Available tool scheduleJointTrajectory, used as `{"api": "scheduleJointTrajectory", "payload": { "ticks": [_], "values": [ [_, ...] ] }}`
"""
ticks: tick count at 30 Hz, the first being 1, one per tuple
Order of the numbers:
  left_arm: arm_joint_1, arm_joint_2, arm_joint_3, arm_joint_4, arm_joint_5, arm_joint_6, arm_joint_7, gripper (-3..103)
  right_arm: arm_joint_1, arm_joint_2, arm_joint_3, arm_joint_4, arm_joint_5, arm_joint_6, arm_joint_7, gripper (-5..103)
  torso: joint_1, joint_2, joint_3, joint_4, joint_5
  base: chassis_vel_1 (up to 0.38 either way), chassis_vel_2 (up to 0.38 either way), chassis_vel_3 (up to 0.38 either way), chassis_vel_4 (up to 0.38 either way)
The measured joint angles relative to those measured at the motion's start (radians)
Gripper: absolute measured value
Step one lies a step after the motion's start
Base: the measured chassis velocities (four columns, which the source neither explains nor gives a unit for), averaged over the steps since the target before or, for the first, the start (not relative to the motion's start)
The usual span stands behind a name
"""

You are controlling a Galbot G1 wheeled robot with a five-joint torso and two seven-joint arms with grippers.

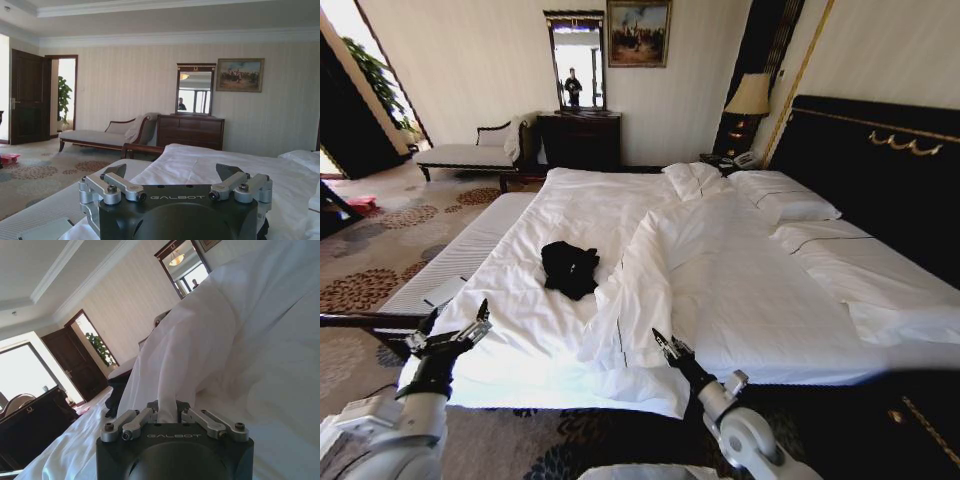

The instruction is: Fold the clothes on the bed.

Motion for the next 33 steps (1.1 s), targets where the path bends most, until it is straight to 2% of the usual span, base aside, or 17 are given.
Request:
{"api": "scheduleJointTrajectory", "payload": {
  "ticks": [1, 2, 3, 4, 11, 21, 28, 33],
  "values": [
    [0.000, 0.000, 0.000, 0.000, 0.000, 0.000, 0.000, 100, 0.001, 0.002, 0.000, -0.004, 0.000, 0.003, 0.000, 18, 0.000, 0.000, 0.000, 0.0000, 0.0000, 0.000, 0.000, 0.000, 0.000],
    [0.000, 0.000, 0.000, 0.000, 0.000, 0.000, 0.000, 100, 0.001, 0.002, 0.000, -0.004, 0.000, 0.003, 0.000, 18, 0.000, 0.000, 0.000, 0.0000, 0.0000, 0.000, 0.000, 0.000, 0.000],
    [-0.001, 0.000, 0.001, 0.000, 0.000, -0.001, 0.000, 100, 0.002, 0.004, 0.001, -0.007, 0.000, 0.007, 0.000, 12, 0.000, 0.000, 0.000, 0.0000, 0.0000, 0.000, 0.000, 0.000, 0.000],
    [-0.004, 0.001, 0.002, 0.000, 0.001, -0.001, 0.000, 100, 0.003, 0.009, 0.008, -0.013, 0.001, 0.022, -0.012, 1, 0.000, 0.000, 0.000, 0.0000, 0.0001, 0.000, 0.000, 0.000, 0.000],
    [-0.011, 0.002, 0.010, 0.004, 0.003, -0.002, 0.000, 100, -0.005, 0.018, 0.034, -0.013, 0.002, 0.045, -0.031, 0, 0.000, 0.000, 0.000, 0.0000, 0.0000, 0.000, 0.000, 0.000, 0.000],
    [-0.024, 0.006, 0.023, 0.014, 0.004, -0.003, 0.000, 100, -0.058, 0.046, 0.140, 0.024, 0.012, 0.080, -0.034, 0, 0.000, 0.000, 0.000, 0.0000, 0.0000, 0.000, 0.000, 0.000, 0.000],
    [-0.035, 0.008, 0.035, 0.019, 0.003, -0.004, 0.000, 100, -0.101, 0.075, 0.220, 0.058, 0.013, 0.115, 0.000, 0, 0.000, 0.000, 0.000, 0.0000, 0.0000, 0.000, 0.000, 0.000, 0.000],
    [-0.040, 0.017, 0.030, 0.016, -0.007, -0.004, -0.001, 100, -0.130, 0.052, 0.270, 0.054, -0.005, 0.143, 0.045, 0, 0.000, 0.000, 0.000, 0.0000, 0.0001, 0.000, 0.000, 0.000, 0.000]
  ]
}}
